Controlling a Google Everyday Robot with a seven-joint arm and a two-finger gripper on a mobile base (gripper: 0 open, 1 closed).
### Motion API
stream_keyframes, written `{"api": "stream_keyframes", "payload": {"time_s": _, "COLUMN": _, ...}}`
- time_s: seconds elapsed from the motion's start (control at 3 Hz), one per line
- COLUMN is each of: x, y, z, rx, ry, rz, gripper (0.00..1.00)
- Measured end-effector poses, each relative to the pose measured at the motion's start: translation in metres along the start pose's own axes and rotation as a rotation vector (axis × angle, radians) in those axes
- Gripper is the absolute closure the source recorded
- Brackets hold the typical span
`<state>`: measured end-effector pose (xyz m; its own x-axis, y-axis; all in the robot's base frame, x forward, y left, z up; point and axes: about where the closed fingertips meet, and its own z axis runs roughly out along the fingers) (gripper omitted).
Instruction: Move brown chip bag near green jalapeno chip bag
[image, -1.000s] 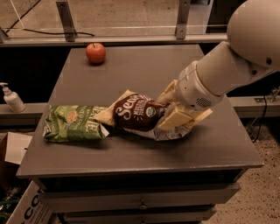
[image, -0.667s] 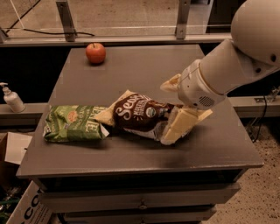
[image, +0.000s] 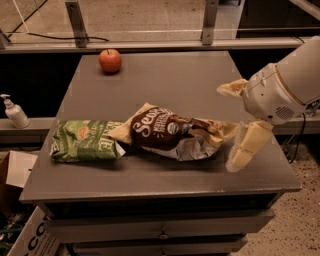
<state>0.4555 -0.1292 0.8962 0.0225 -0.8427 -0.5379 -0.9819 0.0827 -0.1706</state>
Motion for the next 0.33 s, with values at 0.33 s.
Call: {"api": "stream_keyframes", "payload": {"time_s": 0.33, "x": 0.0595, "y": 0.0053, "z": -0.0322, "rx": -0.008, "ry": -0.018, "rz": 0.065, "gripper": 0.0}}
